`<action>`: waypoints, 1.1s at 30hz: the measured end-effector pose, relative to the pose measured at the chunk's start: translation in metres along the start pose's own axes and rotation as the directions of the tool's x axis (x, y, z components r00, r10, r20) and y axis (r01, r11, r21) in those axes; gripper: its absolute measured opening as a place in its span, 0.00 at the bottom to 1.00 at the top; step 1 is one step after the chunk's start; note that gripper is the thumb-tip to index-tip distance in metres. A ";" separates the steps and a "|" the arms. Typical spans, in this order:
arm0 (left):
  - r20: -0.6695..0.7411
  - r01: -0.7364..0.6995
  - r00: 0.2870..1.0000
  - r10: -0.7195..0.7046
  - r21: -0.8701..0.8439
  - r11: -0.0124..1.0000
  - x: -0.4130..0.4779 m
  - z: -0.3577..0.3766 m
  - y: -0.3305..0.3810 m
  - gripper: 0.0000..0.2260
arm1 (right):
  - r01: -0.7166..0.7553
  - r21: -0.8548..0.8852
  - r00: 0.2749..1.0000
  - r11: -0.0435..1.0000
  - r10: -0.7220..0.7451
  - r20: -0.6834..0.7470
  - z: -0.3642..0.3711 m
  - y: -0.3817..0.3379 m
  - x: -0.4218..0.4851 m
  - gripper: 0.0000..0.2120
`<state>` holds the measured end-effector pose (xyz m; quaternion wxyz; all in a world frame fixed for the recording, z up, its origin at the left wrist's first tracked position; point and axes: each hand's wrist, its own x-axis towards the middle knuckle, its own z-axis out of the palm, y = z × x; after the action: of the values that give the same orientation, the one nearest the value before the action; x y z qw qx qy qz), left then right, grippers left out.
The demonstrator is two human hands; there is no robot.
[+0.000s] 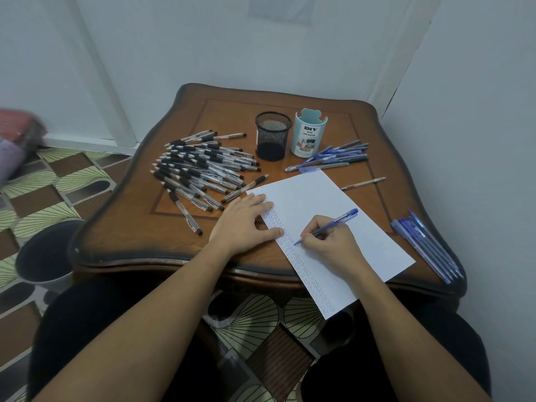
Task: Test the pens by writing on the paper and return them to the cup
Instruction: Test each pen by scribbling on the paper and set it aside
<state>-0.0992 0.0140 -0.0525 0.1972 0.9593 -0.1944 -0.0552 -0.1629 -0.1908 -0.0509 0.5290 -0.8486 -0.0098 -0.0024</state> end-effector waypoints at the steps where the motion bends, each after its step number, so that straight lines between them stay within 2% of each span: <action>1: 0.003 0.002 1.000 -0.002 0.000 1.000 0.000 0.000 0.000 0.34 | 0.001 -0.006 1.000 1.000 -0.001 -0.004 0.000 0.000 0.000 0.06; 15: 0.000 0.002 1.000 -0.002 -0.005 1.000 0.000 0.000 0.000 0.34 | 0.020 0.014 1.000 1.000 -0.021 0.010 0.001 -0.003 -0.002 0.08; 20: 0.005 0.002 1.000 -0.002 -0.010 1.000 0.000 0.000 -0.001 0.34 | 0.017 0.048 0.999 0.999 -0.014 -0.047 -0.001 0.001 -0.001 0.08; 33: -0.005 -0.003 1.000 0.003 -0.007 1.000 0.001 0.002 -0.002 0.34 | 0.028 0.030 0.999 0.999 -0.027 -0.021 0.001 0.001 -0.002 0.10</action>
<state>-0.0981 0.0143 -0.0553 0.2011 0.9584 -0.1952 -0.0534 -0.1646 -0.1903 -0.0518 0.5417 -0.8402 -0.0162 -0.0182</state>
